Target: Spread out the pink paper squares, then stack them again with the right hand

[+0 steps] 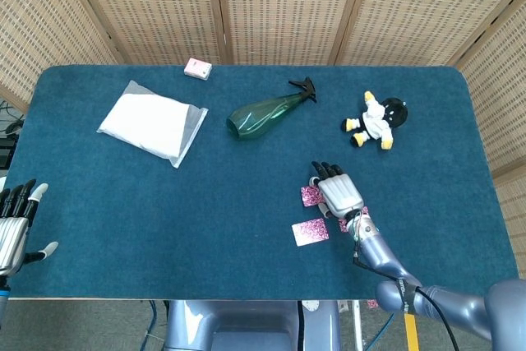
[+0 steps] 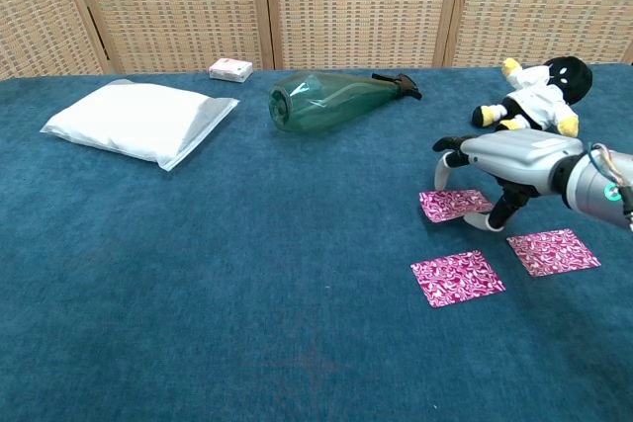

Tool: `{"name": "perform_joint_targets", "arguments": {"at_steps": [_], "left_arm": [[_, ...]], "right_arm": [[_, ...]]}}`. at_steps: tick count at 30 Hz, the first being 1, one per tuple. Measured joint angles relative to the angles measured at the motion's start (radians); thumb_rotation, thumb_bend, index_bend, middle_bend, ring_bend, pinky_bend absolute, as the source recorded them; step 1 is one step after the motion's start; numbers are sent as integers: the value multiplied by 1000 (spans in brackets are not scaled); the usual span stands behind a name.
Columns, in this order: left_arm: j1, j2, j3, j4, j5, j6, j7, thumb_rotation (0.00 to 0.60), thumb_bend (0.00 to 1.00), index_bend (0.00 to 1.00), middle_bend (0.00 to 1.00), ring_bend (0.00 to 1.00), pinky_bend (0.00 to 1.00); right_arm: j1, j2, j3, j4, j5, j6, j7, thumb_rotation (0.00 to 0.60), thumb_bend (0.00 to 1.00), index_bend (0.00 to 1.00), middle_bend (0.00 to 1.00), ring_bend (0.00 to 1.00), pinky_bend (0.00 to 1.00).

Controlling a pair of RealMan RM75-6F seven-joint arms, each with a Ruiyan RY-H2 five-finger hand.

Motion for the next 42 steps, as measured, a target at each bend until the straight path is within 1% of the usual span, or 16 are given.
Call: {"name": "perform_joint_targets", "arguments": {"at_steps": [6, 10, 17, 26, 33, 42], "left_arm": [[0, 1, 1, -2, -1, -2, 0, 600, 152, 0, 0, 0, 0], [-1, 3, 1, -4, -3, -5, 1, 600, 152, 0, 0, 0, 0], [-1, 5, 2, -6, -4, -7, -1, 600, 152, 0, 0, 0, 0], [-1, 6, 2, -7, -6, -7, -2, 600, 152, 0, 0, 0, 0], [-2, 8, 3, -8, -6, -10, -5, 600, 152, 0, 0, 0, 0], [-1, 7, 3, -6, -3, -7, -7, 600, 153, 0, 0, 0, 0]], "right_arm": [[-25, 36, -21, -79, -48, 42, 1, 600, 440, 597, 39, 0, 112], [-56, 59, -48, -141, -86, 85, -1, 600, 440, 597, 39, 0, 112], [-96, 73, -88, -205, -123, 132, -36, 600, 440, 597, 39, 0, 112], [-119, 43, -114, -236, -133, 153, -104, 600, 440, 597, 39, 0, 112], [-151, 2, -126, -238, -132, 198, -157, 600, 440, 597, 41, 0, 112], [-167, -21, -118, -219, -125, 206, -178, 600, 440, 596, 41, 0, 112]]}}
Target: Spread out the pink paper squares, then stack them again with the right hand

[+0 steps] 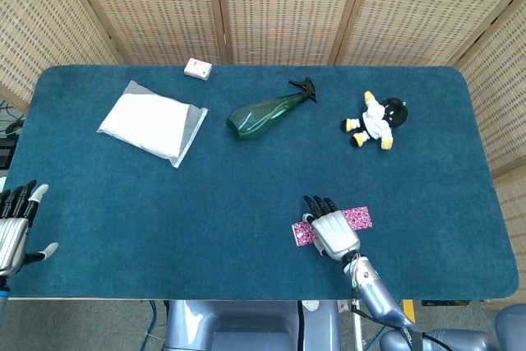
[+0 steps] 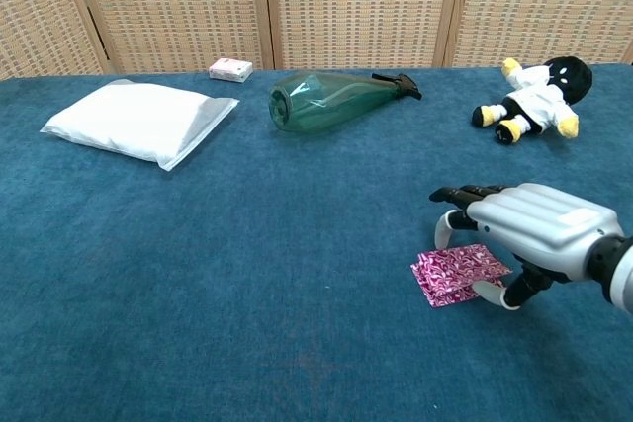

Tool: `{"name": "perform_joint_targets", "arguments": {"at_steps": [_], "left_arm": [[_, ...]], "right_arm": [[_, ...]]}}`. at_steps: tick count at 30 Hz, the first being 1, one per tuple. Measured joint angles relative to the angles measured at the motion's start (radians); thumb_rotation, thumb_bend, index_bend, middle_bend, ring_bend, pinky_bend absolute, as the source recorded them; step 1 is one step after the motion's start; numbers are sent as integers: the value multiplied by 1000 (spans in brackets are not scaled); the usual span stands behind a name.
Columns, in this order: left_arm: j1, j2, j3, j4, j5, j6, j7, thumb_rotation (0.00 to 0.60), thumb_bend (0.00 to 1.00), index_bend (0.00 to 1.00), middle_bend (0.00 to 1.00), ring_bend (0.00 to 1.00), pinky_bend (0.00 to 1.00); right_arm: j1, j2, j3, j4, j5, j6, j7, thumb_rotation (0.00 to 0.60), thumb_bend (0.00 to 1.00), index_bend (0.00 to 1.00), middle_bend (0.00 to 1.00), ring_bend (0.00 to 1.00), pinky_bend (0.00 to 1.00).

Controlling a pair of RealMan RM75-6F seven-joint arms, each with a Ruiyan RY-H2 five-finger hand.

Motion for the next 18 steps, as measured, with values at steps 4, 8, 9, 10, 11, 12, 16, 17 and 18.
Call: {"name": "perform_joint_targets", "arguments": {"at_steps": [4, 8, 9, 10, 11, 12, 16, 17, 18], "left_arm": [[-1, 0, 0, 0, -1, -1, 1, 600, 153, 0, 0, 0, 0], [-1, 0, 0, -1, -1, -1, 2, 600, 153, 0, 0, 0, 0], [-1, 0, 0, -1, -1, -1, 2, 600, 153, 0, 0, 0, 0], [-1, 0, 0, -1, -1, 0, 3, 600, 153, 0, 0, 0, 0], [0, 0, 0, -1, -1, 0, 3, 600, 153, 0, 0, 0, 0], [0, -1, 0, 0, -1, 0, 3, 600, 153, 0, 0, 0, 0], [0, 0, 0, 0, -1, 0, 2, 600, 153, 0, 0, 0, 0], [0, 0, 0, 0, -1, 0, 2, 600, 153, 0, 0, 0, 0], [0, -1, 0, 0, -1, 0, 2, 600, 153, 0, 0, 0, 0]], "right_arm": [[-4, 4, 4, 2, 6, -10, 8, 600, 414, 541, 41, 0, 112], [-7, 7, 4, 2, 8, -17, 6, 600, 391, 504, 40, 0, 112], [-7, 7, 4, 1, 7, -20, 5, 600, 379, 497, 40, 0, 112], [-7, 8, 3, 0, 5, -22, 4, 600, 370, 491, 40, 0, 112], [-7, 9, 3, -1, 4, -22, 2, 600, 365, 484, 40, 0, 112], [-8, 9, 4, -2, 4, -23, 1, 600, 357, 470, 39, 0, 112], [-10, 9, 6, -4, 4, -24, 0, 600, 332, 407, 37, 0, 112], [-11, 9, 7, -4, 3, -24, 0, 600, 329, 395, 35, 0, 112], [-12, 10, 7, -4, 3, -24, 1, 600, 322, 382, 33, 0, 112]]}}
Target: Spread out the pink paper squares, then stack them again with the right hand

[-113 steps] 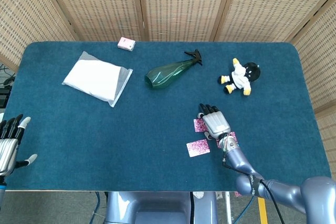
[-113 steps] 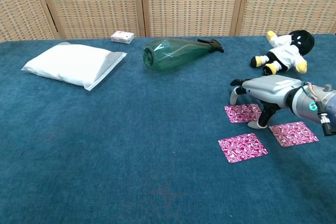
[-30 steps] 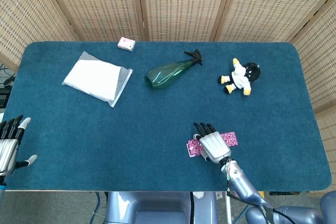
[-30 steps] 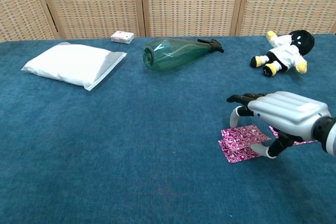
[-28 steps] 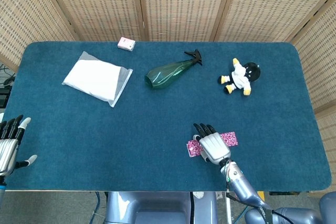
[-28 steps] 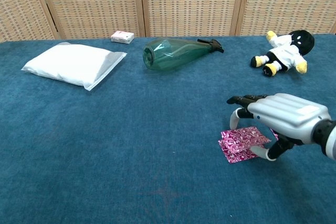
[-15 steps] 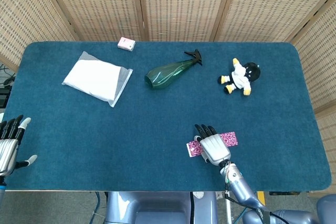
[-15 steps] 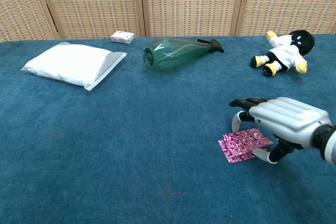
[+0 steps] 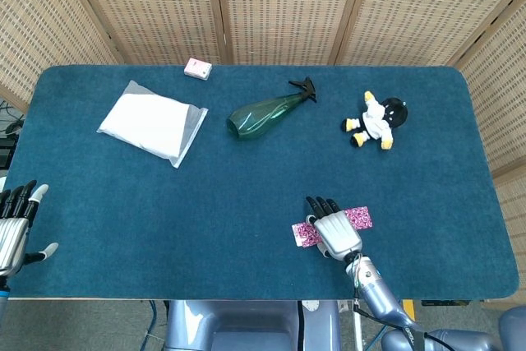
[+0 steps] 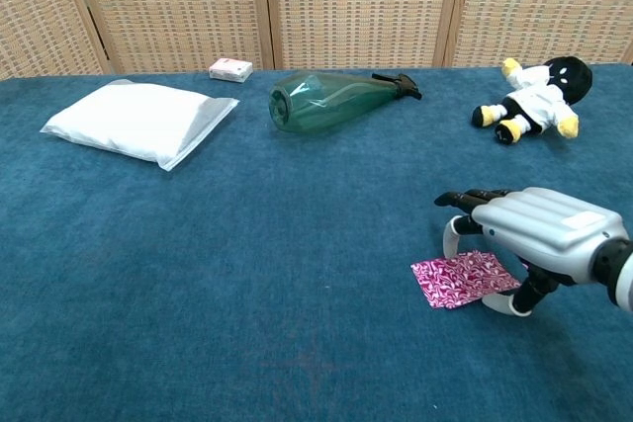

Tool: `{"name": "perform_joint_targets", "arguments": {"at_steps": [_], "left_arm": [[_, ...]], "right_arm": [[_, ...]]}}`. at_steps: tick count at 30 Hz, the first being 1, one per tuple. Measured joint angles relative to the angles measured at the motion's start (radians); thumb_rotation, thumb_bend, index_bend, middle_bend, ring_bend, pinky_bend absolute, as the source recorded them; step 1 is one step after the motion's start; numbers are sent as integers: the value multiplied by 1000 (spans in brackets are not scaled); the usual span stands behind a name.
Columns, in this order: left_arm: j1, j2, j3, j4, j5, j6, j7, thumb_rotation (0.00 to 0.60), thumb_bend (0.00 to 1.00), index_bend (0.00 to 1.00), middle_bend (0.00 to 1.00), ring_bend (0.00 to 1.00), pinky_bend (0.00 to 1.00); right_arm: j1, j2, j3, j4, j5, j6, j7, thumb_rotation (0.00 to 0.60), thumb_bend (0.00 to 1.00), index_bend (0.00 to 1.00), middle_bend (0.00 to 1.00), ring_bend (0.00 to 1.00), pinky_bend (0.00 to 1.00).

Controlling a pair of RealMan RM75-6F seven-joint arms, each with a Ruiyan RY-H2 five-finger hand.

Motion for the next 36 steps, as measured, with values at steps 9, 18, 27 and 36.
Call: {"name": "perform_joint_targets", "arguments": {"at_steps": [9, 18, 27, 36], "left_arm": [[0, 0, -1, 0, 0, 0, 1, 600, 153, 0, 0, 0, 0], [0, 0, 0, 0, 0, 1, 2, 600, 154, 0, 0, 0, 0], [0, 0, 0, 1, 0, 1, 2, 600, 154, 0, 0, 0, 0], [0, 1, 0, 0, 0, 0, 0, 600, 154, 0, 0, 0, 0]], "right_arm": [[-6, 4, 11, -4, -5, 4, 11, 600, 311, 340, 29, 0, 112], [-9, 10, 12, -13, 1, -3, 6, 600, 311, 260, 13, 0, 112], [-10, 18, 18, -24, 1, -1, 2, 600, 311, 258, 12, 0, 112], [-8, 88, 33, -30, -20, 1, 34, 600, 311, 257, 12, 0, 112]]}}
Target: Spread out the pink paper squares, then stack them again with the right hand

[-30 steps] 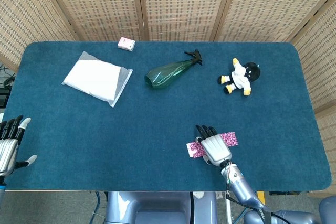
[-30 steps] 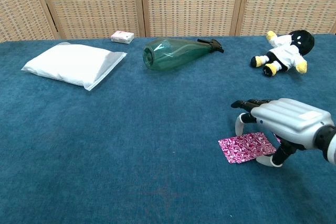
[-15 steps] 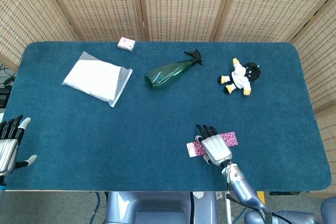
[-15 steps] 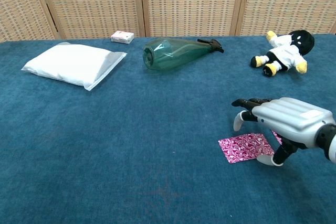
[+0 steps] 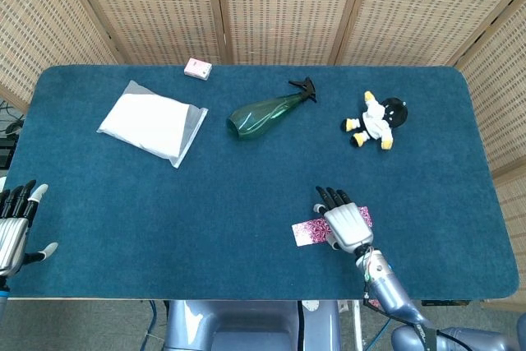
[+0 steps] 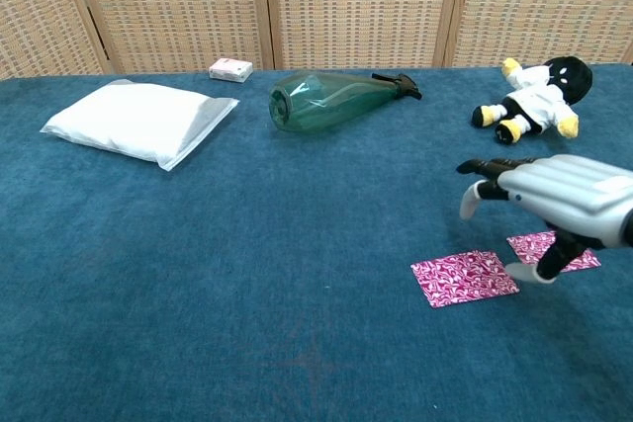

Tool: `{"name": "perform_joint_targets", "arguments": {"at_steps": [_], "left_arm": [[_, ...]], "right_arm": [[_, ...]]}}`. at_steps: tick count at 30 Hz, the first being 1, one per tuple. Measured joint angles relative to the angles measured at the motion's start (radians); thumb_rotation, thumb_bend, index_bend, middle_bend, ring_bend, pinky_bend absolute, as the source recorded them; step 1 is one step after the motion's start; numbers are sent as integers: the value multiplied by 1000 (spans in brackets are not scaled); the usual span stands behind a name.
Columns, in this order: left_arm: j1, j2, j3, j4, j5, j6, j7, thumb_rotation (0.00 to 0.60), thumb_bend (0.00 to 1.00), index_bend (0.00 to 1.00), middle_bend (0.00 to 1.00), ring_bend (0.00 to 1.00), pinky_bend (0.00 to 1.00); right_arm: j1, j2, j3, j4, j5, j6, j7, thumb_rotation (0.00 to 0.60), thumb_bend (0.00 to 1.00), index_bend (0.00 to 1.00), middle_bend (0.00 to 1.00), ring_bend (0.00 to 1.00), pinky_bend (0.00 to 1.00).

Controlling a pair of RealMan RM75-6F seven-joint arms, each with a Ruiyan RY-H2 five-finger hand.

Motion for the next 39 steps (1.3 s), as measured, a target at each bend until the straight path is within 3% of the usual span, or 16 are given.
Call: {"name": "perform_joint_targets", "arguments": {"at_steps": [13, 39], "left_arm": [[-1, -2, -2, -4, -6, 0, 13, 600, 152, 0, 0, 0, 0], [1, -2, -1, -2, -6, 2, 13, 600, 150, 0, 0, 0, 0]], "right_arm": [[15, 87, -21, 139, -49, -110, 147, 600, 311, 257, 8, 0, 112], [4, 53, -49, 255, -124, -145, 231, 600, 311, 257, 7, 0, 112]]}}
